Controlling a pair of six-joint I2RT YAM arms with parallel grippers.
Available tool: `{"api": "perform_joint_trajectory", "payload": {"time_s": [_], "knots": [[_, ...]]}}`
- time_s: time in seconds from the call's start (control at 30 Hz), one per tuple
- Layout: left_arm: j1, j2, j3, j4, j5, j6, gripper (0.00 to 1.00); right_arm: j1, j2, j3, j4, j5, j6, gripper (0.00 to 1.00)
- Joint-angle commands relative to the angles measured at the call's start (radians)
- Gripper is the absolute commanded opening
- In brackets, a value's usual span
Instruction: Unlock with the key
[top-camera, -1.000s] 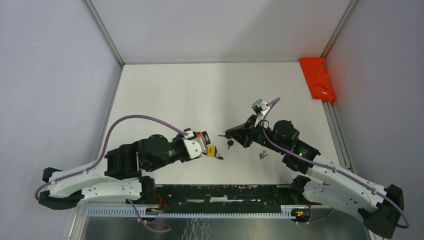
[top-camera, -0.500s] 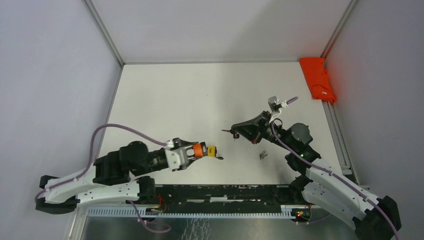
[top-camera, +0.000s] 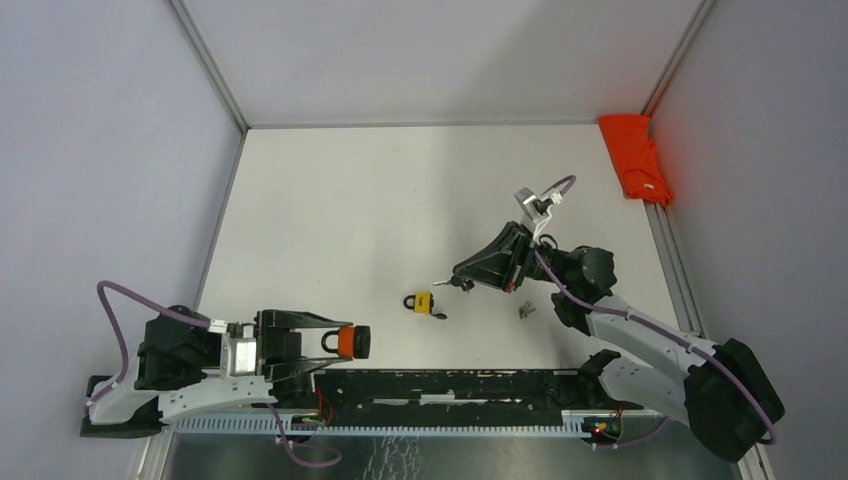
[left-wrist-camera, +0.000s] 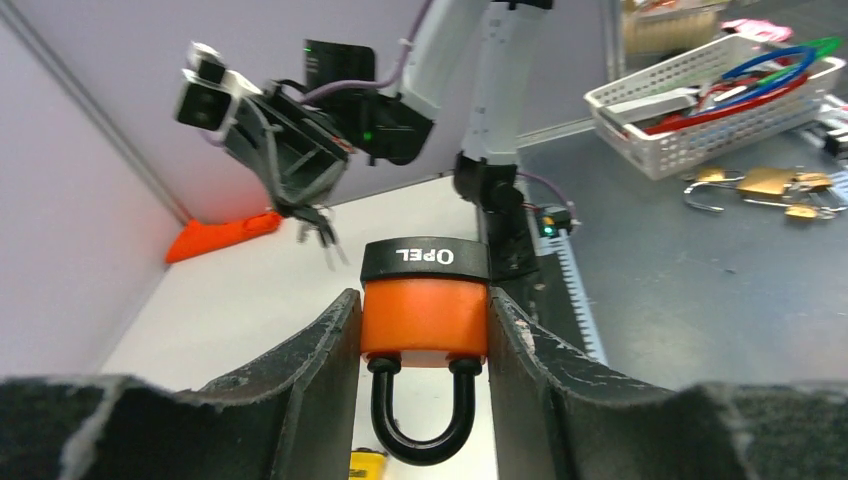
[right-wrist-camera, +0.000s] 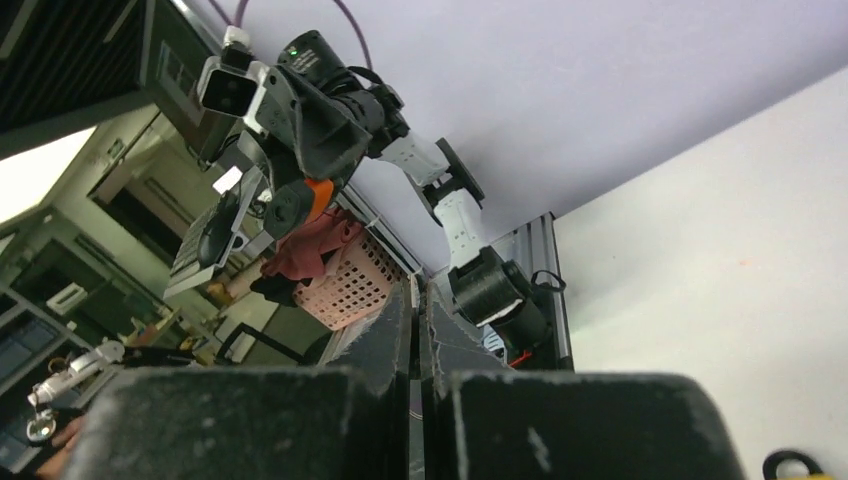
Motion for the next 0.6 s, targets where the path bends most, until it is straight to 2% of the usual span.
{"api": "perform_joint_trajectory", "payload": {"time_s": [0.0, 0.13, 0.37, 0.47, 0.57], "knots": [[-0.006, 0.026, 0.064, 0.011, 0.068, -0.142, 0.02, 0.026, 0.084, 0.114, 0.121, -0.086, -0.017, 0.00], [-0.006, 0.089, 0.108, -0.022, 0.046, -0.116, 0.02, 0.059, 0.189, 0.184, 0.197, -0.123, 0.040, 0.00], [-0.006, 0.150, 0.129, -0.027, 0.018, 0.011, 0.02, 0.100, 0.244, 0.260, 0.154, -0.152, 0.034, 0.00], [-0.008, 0.144, 0.151, -0.022, 0.059, -0.017, 0.02, 0.105, 0.252, 0.258, 0.123, -0.154, 0.010, 0.00], [-0.010, 0.126, 0.173, -0.002, 0.083, -0.118, 0.02, 0.104, 0.245, 0.246, 0.049, -0.148, -0.049, 0.00]]}}
